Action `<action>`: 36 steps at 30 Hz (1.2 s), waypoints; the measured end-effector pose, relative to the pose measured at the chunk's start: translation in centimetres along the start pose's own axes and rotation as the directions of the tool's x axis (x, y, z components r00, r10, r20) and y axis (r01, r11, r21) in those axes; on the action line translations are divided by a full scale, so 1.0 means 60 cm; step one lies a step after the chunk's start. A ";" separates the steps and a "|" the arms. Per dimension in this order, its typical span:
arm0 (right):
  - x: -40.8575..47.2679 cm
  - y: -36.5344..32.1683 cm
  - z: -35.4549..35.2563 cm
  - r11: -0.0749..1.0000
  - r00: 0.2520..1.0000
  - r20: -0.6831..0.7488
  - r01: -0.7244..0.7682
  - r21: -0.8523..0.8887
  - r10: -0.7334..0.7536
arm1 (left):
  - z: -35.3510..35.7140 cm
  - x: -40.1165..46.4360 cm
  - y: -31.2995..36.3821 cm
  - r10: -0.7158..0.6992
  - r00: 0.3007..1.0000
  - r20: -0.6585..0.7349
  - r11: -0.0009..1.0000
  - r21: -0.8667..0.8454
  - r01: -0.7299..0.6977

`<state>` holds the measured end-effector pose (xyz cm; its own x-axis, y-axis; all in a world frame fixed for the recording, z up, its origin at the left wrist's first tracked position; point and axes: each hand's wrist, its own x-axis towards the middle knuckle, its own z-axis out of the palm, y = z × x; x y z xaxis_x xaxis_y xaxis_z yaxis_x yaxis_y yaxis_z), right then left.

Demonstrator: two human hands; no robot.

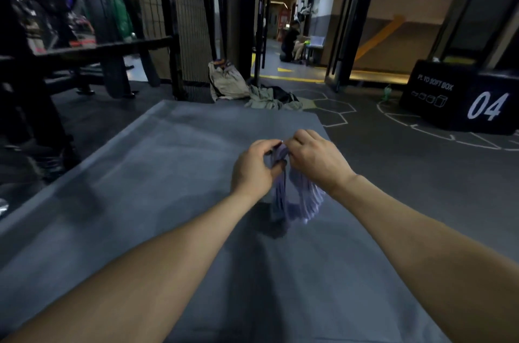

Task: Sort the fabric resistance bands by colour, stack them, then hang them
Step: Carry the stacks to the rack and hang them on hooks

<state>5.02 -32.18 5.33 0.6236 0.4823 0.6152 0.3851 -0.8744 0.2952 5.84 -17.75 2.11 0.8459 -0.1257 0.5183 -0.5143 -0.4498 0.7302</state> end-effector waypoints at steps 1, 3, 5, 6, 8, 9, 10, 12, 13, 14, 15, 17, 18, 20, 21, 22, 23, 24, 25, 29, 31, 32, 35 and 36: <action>0.013 -0.011 -0.020 1.000 1.000 -0.006 0.001 0.007 -0.001 | -0.023 -0.003 0.013 0.003 1.000 -0.017 1.000 0.016 -0.002; 0.043 -0.041 -0.058 1.000 0.999 -0.042 0.007 0.019 -0.006 | -0.072 -0.012 0.036 0.016 0.999 -0.047 1.000 0.027 -0.015; 0.073 -0.078 -0.096 0.999 0.998 -0.064 0.026 0.039 -0.024 | -0.121 -0.026 0.052 0.038 0.997 -0.062 0.999 0.036 -0.036; 0.086 -0.099 -0.114 0.998 0.997 -0.068 0.025 0.052 -0.022 | -0.145 -0.034 0.058 0.048 0.996 -0.078 0.998 0.045 -0.044; 0.112 -0.144 -0.150 0.994 0.998 -0.069 0.014 0.104 -0.007 | -0.191 -0.051 0.068 0.047 0.989 -0.142 0.997 0.072 -0.037; 0.124 -0.165 -0.165 0.992 0.996 -0.088 0.017 0.127 -0.005 | -0.214 -0.061 0.072 0.038 0.983 -0.180 0.996 0.091 -0.022; 0.134 -0.186 -0.180 0.990 0.994 -0.106 0.033 0.139 -0.018 | -0.235 -0.072 0.076 0.033 0.976 -0.217 0.993 0.115 -0.008; 0.149 -0.225 -0.205 0.986 0.990 -0.129 0.070 0.152 -0.050 | -0.276 -0.095 0.078 0.043 0.961 -0.273 0.988 0.155 0.000; 0.156 -0.240 -0.216 0.985 0.992 -0.118 0.068 0.158 -0.049 | -0.294 -0.107 0.077 0.048 0.956 -0.291 0.988 0.155 -0.003; 0.163 -0.253 -0.221 0.986 0.994 -0.096 0.060 0.157 -0.045 | -0.311 -0.119 0.076 0.048 0.952 -0.303 0.988 0.151 -0.002; 0.169 -0.268 -0.229 0.985 0.994 -0.098 0.068 0.159 -0.053 | -0.329 -0.132 0.075 0.037 0.950 -0.310 0.989 0.151 0.011; 0.178 -0.291 -0.239 0.980 0.990 -0.116 0.102 0.168 -0.083 | -0.362 -0.152 0.075 0.016 0.946 -0.322 0.984 0.172 0.042; 0.181 -0.306 -0.244 0.977 0.988 -0.115 0.119 0.174 -0.100 | -0.381 -0.159 0.075 0.025 0.942 -0.335 0.979 0.200 0.045; 0.187 -0.329 -0.252 0.974 0.988 -0.094 0.137 0.178 -0.121 | -0.422 -0.170 0.079 0.080 0.932 -0.352 0.963 0.270 0.019; 0.192 -0.338 -0.256 0.976 0.988 -0.103 0.131 0.172 -0.115 | -0.444 -0.172 0.082 0.112 0.932 -0.345 0.949 0.316 0.003; 0.197 -0.347 -0.261 0.978 0.988 -0.101 0.132 0.158 -0.117 | -0.465 -0.172 0.087 0.136 0.935 -0.327 0.928 0.372 -0.005; 0.202 -0.353 -0.265 0.978 0.982 -0.132 0.154 0.144 -0.135 | -0.486 -0.172 0.093 0.153 0.939 -0.307 0.903 0.430 -0.007; 0.205 -0.360 -0.272 0.976 0.979 -0.128 0.174 0.134 -0.158 | -0.504 -0.169 0.099 0.163 0.944 -0.286 0.877 0.481 -0.006; 0.209 -0.367 -0.276 0.973 0.976 -0.122 0.197 0.123 -0.182 | -0.519 -0.166 0.106 0.168 0.949 -0.267 0.854 0.521 -0.004; 0.238 -0.384 -0.269 0.968 0.962 -0.132 0.246 0.055 -0.237 | -0.558 -0.149 0.120 0.156 0.964 -0.217 0.792 0.610 0.010; 0.256 -0.386 -0.255 0.965 0.959 -0.138 0.255 0.052 -0.246 | -0.573 -0.142 0.119 0.126 0.972 -0.199 0.763 0.646 0.034; 0.266 -0.387 -0.249 0.962 0.956 -0.144 0.265 0.058 -0.255 | -0.580 -0.139 0.118 0.120 0.973 -0.198 0.755 0.655 0.040; 0.290 -0.397 -0.242 0.961 0.951 -0.181 0.268 0.070 -0.252 | -0.603 -0.131 0.118 0.131 0.966 -0.222 0.739 0.671 0.054; 0.296 -0.401 -0.244 0.956 0.951 -0.172 0.276 0.100 -0.257 | -0.611 -0.126 0.118 0.130 0.964 -0.231 0.728 0.682 0.066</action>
<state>-3.12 -3.34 19.82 0.3776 0.6740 0.6349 0.6083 -0.6975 0.3787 -9.40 12.46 19.68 0.7162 0.0251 0.6974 -0.2225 -0.9390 0.2622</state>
